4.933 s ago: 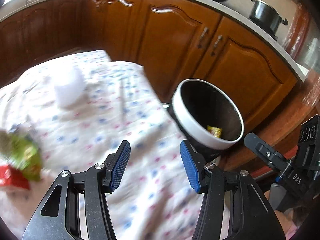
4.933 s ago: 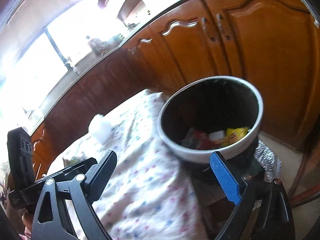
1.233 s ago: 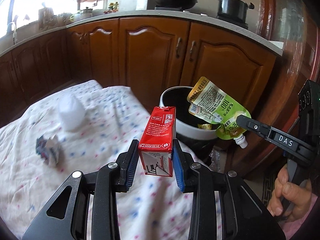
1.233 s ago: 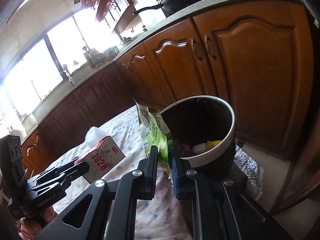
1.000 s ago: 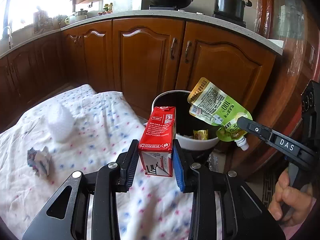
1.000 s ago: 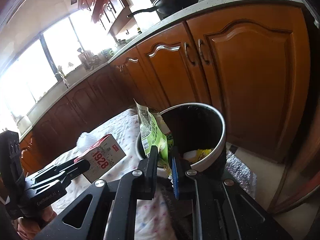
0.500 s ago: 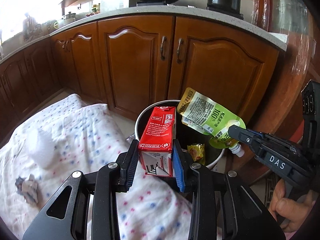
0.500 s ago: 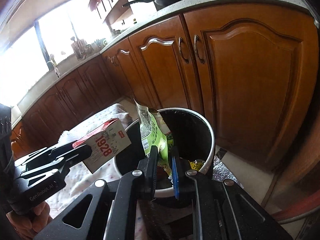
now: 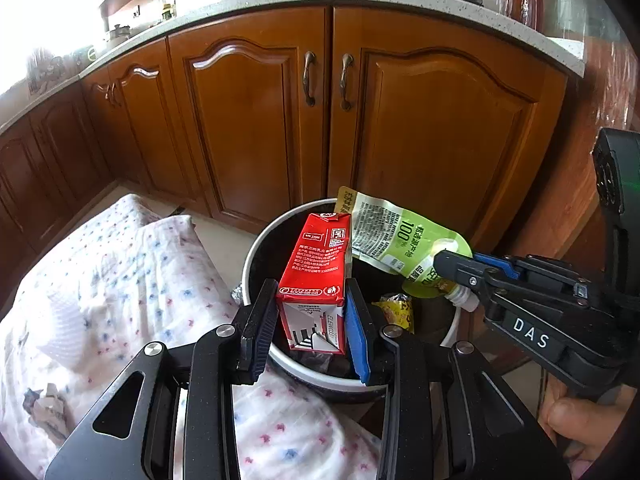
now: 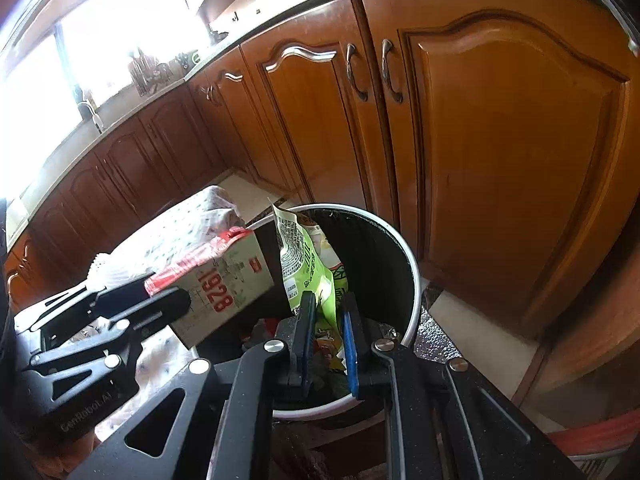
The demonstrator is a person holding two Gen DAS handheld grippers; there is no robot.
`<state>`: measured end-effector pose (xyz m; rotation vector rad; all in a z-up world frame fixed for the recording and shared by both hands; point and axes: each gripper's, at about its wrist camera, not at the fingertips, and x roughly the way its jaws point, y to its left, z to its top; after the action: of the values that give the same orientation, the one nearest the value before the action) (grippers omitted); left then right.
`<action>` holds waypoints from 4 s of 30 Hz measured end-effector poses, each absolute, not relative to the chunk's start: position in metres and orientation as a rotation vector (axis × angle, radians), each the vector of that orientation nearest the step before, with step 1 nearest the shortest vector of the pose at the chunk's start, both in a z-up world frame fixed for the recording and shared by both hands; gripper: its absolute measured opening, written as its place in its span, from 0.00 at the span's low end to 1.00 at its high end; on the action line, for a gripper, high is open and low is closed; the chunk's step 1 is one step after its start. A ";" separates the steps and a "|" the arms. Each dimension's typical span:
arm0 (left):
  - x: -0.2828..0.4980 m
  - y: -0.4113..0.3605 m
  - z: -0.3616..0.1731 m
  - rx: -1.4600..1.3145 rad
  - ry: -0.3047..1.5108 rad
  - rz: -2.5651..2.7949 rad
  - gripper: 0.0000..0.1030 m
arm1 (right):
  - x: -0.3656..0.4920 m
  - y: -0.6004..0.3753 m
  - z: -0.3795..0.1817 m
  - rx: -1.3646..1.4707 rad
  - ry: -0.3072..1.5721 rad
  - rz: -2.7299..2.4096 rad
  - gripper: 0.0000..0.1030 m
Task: Collect trash
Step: 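Carry red carton and green pouch over the bin and open both grippers, then grasp the crumpled foil wrapper with the left gripper while the right gripper grasps the white foam net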
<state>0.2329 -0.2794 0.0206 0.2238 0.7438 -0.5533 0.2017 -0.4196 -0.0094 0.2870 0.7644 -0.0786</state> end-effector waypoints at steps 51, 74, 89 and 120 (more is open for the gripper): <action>0.149 0.011 -0.019 -0.198 0.816 -0.110 0.62 | 0.174 -0.240 -0.023 0.258 0.864 0.267 0.97; 0.168 0.048 -0.022 -0.225 0.842 -0.065 0.65 | 0.255 -0.201 -0.007 0.262 0.823 0.361 0.99; 0.235 0.028 -0.028 -0.189 0.877 -0.096 0.66 | 0.368 -0.152 -0.044 0.260 0.933 0.414 0.52; 0.177 -0.059 0.000 -0.145 0.845 -0.380 0.02 | 0.172 -0.293 -0.019 0.406 0.774 0.240 0.10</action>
<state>0.1772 -0.0592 0.0000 -0.1453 0.8449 -0.3801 0.1716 -0.2928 -0.0187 0.4060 0.7737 0.2401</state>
